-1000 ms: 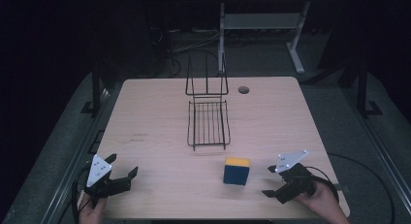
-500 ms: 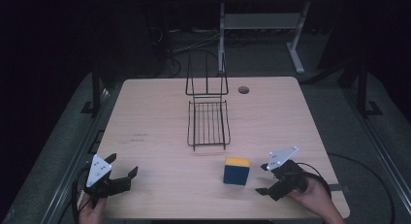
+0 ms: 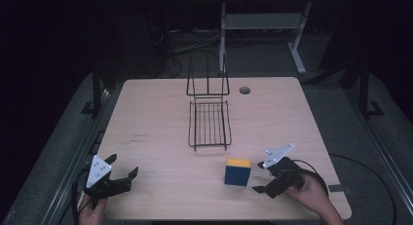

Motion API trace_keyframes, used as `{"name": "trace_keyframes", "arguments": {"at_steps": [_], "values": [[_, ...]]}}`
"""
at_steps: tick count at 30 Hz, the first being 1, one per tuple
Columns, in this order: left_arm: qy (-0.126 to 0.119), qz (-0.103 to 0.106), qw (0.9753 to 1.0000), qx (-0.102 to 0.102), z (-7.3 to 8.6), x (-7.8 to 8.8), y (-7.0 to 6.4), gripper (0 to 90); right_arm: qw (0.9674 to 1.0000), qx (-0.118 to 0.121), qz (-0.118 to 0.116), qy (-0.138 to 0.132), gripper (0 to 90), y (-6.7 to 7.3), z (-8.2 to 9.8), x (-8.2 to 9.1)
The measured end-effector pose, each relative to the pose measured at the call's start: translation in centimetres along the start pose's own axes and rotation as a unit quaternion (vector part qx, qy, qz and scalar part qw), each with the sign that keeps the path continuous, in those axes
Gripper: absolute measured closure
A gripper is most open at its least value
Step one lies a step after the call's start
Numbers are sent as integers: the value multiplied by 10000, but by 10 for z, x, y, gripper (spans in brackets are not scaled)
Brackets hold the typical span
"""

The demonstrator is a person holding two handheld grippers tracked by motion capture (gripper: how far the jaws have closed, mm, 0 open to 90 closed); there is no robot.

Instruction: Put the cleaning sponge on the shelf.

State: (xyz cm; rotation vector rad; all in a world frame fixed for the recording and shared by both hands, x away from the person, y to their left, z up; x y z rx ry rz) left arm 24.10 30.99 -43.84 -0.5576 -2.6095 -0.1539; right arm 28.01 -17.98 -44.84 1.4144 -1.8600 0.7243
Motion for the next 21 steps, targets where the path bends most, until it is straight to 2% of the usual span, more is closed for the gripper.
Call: {"name": "trace_keyframes", "arguments": {"at_steps": [21], "values": [[-26,-8,10000,10,0,1,2,139,9998,126,-82,-90,205,-6,-21,-8]]}}
Point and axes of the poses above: each handheld gripper's, and its own axes: x roughly backward along the jaws, z roughly out of its underside, y roughly to its left, the point moved 2 cm from there along -x, roughly forward along the jaws, and after that the axes turned 8 degrees about x, right-handed, at the moved point
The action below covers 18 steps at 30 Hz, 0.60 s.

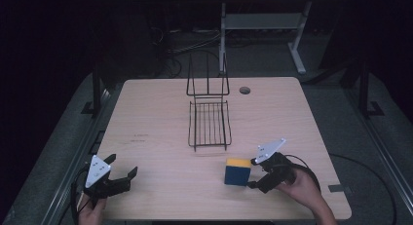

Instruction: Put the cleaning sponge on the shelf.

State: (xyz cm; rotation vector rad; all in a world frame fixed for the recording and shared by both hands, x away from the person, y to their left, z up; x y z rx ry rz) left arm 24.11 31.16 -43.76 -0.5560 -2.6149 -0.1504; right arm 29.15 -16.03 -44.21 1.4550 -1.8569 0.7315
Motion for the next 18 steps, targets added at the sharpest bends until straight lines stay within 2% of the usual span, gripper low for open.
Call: {"name": "trace_keyframes", "arguments": {"at_steps": [6,11,14,18], "values": [[-7,-1,10000,-6,0,0,-1,139,10000,0,-29,35,227,0,-3,-4],[6,10,10000,26,0,0,0,139,10000,-7,36,-73,231,-1,-3,0],[14,3,10000,3,0,-1,0,139,10000,-36,29,-88,295,-1,-2,2],[10,4,10000,2,0,-1,0,139,9999,-28,35,-115,301,-1,-2,3]]}}
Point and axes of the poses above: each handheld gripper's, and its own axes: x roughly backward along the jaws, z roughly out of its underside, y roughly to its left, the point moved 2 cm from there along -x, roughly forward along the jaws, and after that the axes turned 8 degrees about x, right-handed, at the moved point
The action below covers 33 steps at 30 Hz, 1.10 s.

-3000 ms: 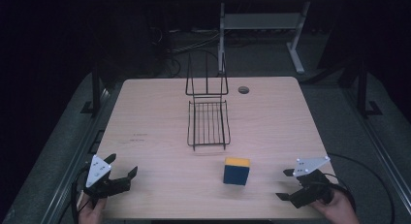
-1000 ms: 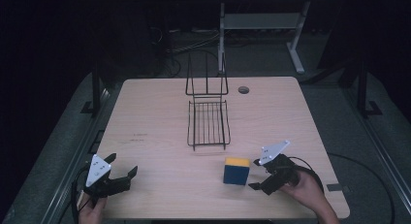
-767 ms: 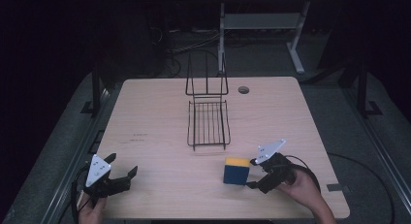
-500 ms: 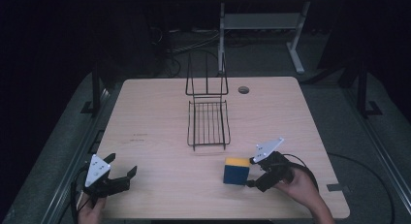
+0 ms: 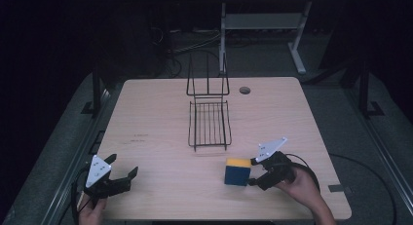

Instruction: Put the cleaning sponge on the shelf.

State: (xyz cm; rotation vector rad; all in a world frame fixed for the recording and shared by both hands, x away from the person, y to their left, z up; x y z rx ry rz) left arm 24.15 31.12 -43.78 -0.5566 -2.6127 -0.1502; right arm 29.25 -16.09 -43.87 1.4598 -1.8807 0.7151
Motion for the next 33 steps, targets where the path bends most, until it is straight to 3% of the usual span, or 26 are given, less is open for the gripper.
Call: {"name": "trace_keyframes", "arguments": {"at_steps": [8,14,23,33], "values": [[4,-1,10000,6,0,0,0,139,10000,44,-39,14,412,0,-1,0],[-16,5,10000,18,0,0,1,139,9998,142,-124,30,555,0,-3,0],[-5,0,10000,9,0,0,1,139,9996,234,-145,44,587,0,-10,2],[-9,3,10000,9,0,0,1,139,9991,363,-227,-42,593,-14,-31,16]]}}
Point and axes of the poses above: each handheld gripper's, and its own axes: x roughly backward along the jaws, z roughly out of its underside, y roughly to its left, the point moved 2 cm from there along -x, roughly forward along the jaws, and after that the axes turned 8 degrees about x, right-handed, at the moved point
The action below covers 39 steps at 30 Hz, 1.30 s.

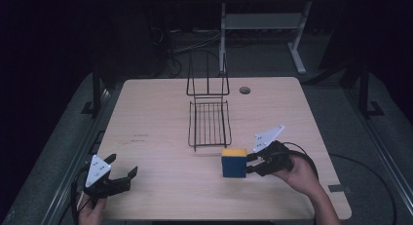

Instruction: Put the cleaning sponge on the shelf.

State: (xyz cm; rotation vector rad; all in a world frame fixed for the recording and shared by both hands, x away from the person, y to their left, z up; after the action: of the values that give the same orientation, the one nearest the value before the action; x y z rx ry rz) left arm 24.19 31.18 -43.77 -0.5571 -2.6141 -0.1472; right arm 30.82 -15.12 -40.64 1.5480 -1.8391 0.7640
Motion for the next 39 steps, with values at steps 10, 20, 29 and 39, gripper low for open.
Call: {"name": "trace_keyframes", "arguments": {"at_steps": [10,20,29,39], "values": [[-13,-15,10000,35,0,1,1,139,9999,84,-59,-28,596,-16,-15,5],[-31,-15,10000,32,-1,1,1,139,9998,140,-116,-16,597,-31,-24,3],[-29,4,10000,51,-1,0,2,139,9998,171,-125,-8,599,-40,-33,2],[-52,-14,10000,73,-2,0,2,139,9997,206,-113,-91,601,-55,-44,-1]]}}
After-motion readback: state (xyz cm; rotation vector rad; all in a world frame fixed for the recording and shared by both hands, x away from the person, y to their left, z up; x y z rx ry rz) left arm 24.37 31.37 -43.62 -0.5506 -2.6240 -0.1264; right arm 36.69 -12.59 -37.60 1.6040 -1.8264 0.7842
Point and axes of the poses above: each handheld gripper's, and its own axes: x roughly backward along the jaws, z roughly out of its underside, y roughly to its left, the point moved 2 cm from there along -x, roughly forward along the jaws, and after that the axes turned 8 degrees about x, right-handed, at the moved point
